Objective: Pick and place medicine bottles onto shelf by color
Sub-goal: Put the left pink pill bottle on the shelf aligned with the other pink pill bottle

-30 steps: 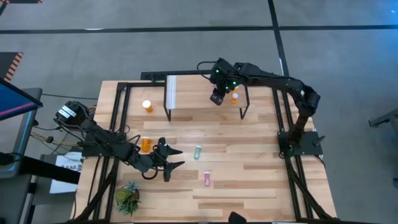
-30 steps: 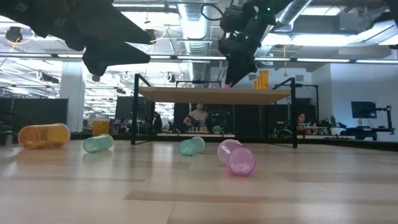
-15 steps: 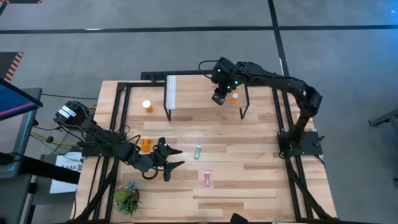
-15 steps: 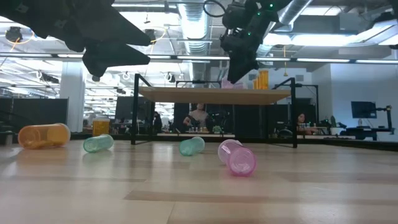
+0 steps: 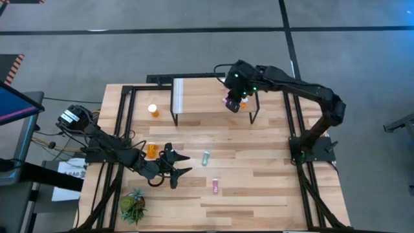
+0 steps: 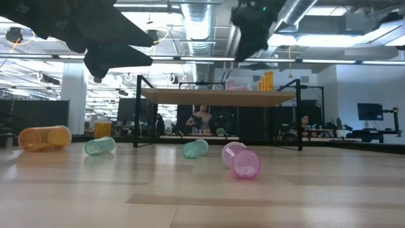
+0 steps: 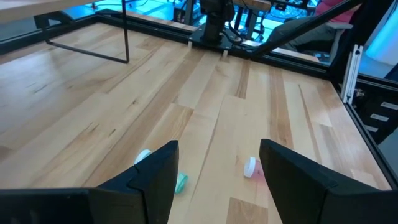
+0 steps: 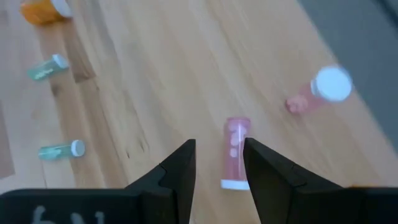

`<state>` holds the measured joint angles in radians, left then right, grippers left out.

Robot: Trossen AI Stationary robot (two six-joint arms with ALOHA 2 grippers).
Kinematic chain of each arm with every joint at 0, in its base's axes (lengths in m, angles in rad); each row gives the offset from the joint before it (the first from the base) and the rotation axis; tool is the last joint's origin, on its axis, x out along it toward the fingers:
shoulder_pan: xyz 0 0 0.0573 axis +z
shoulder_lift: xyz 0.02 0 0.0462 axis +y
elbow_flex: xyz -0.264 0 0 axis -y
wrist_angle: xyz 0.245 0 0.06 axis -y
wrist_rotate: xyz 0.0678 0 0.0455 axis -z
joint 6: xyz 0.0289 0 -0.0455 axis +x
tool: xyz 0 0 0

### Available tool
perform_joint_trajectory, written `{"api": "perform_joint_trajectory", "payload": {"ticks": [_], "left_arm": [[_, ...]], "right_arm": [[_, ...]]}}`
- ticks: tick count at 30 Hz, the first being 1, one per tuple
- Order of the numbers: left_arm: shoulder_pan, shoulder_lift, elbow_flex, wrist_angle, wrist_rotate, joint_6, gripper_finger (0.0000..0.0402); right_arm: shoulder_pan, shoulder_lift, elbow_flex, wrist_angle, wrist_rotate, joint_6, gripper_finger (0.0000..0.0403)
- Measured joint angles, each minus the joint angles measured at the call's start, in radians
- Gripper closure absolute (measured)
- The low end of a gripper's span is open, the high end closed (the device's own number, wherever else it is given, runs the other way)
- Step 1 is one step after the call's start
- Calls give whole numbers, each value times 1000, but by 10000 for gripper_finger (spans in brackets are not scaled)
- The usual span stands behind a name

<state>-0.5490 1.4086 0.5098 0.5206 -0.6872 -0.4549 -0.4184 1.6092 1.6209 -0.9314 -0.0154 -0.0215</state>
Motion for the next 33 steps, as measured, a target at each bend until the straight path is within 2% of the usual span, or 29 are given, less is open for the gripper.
{"api": "perform_joint_trajectory", "payload": {"ticks": [5, 11, 16, 23, 28, 33], "left_arm": [[-6, 0, 0, 0, 0, 0, 189], [-13, 0, 0, 0, 0, -1, 189], [-9, 0, 0, 11, -8, 3, 189], [-5, 0, 0, 14, -9, 6, 189], [-6, 0, 0, 14, -9, 5, 189], [-6, 0, 0, 7, -5, 5, 189]], "right_arm": [[72, -106, -82, 118, 46, -8, 246], [116, -253, -307, 353, 45, 9, 246], [114, -301, -411, 383, 60, 10, 246], [97, -211, -345, 273, 69, -3, 235], [69, -77, -239, 106, 69, 14, 181], [41, 26, -154, 41, 69, 13, 134]]}}
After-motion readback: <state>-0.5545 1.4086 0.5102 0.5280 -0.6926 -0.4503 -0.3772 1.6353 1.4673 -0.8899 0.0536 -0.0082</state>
